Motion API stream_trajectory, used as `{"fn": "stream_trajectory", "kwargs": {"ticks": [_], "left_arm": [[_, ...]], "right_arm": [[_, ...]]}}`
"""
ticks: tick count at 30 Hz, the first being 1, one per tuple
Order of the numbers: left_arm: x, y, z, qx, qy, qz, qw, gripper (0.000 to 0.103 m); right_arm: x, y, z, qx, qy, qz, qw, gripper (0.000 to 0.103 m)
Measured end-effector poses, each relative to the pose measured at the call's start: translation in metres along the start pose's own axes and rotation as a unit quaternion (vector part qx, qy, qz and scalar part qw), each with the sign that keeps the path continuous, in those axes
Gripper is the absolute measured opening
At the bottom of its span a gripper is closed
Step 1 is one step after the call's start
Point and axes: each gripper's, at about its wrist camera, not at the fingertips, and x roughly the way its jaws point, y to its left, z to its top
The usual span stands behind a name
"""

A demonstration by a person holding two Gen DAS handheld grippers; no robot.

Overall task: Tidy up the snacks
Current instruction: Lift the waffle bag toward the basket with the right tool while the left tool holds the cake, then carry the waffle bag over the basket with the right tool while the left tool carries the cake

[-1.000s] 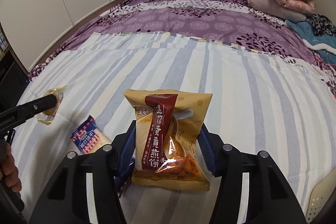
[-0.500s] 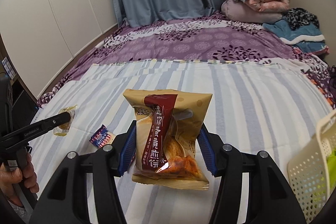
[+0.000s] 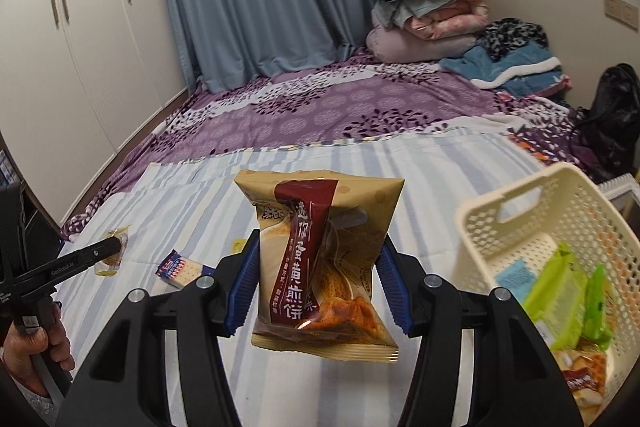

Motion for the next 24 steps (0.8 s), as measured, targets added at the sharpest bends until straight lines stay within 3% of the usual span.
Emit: {"fn": "stream_trajectory", "kwargs": {"ticks": [10,18,24], "left_arm": [[-0.008,-0.039,-0.006,0.034,0.000,-0.018,0.9993,0.040],[-0.012,-0.069,-0.010,0.058,-0.001,-0.038,0.9976,0.040],[-0.013,-0.100,-0.013,0.081,0.000,-0.061,0.9949,0.040]], "right_arm": [[-0.052,-0.072,-0.012,0.058,-0.038,-0.061,0.996,0.055],[-0.098,-0.139,-0.034,0.106,-0.067,-0.150,0.981,0.055],[-0.114,-0.178,-0.054,0.151,-0.063,-0.182,0.970,0.056]]}}
